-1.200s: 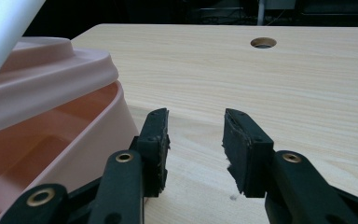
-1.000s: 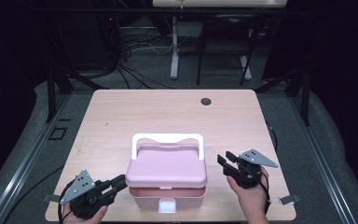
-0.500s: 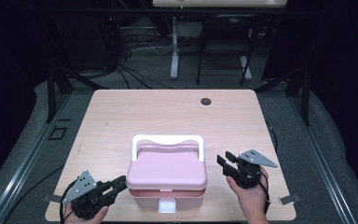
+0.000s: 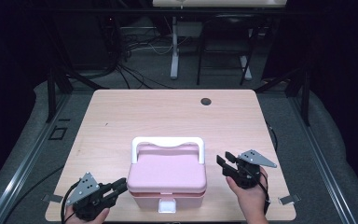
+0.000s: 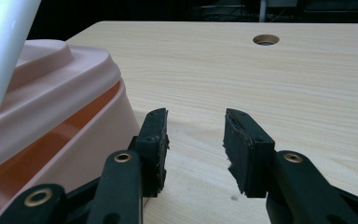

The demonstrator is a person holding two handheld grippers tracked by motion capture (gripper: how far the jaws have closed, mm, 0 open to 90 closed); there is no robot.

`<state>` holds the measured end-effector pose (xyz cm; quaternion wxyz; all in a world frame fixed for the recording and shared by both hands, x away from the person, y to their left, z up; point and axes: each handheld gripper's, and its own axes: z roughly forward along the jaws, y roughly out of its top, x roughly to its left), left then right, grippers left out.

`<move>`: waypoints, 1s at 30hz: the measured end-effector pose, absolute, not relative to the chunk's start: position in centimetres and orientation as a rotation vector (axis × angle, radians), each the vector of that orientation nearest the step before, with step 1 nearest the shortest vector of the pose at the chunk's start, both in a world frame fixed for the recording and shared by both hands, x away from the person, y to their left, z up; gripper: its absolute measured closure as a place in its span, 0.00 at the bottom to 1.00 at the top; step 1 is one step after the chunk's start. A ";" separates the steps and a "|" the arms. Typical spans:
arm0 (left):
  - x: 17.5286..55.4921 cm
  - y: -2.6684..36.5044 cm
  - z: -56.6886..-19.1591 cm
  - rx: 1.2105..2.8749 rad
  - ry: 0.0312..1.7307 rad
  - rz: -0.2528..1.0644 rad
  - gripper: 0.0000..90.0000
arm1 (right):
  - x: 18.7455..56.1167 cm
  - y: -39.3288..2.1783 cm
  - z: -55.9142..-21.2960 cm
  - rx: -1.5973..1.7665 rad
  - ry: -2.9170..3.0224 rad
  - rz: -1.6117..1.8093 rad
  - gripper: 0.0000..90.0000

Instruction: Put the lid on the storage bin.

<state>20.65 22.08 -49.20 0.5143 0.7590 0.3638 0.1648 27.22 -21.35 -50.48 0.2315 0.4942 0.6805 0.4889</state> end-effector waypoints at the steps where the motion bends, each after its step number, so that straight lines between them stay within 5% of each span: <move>1: 20.6 22.1 -49.2 1.828 0.878 0.397 0.87 | 27.2 -21.3 -50.5 1.359 1.870 1.346 0.66; 30: 21.6 22.3 -49.8 1.846 0.908 0.398 0.86 | 27.2 -21.5 -50.3 1.358 1.858 1.354 0.65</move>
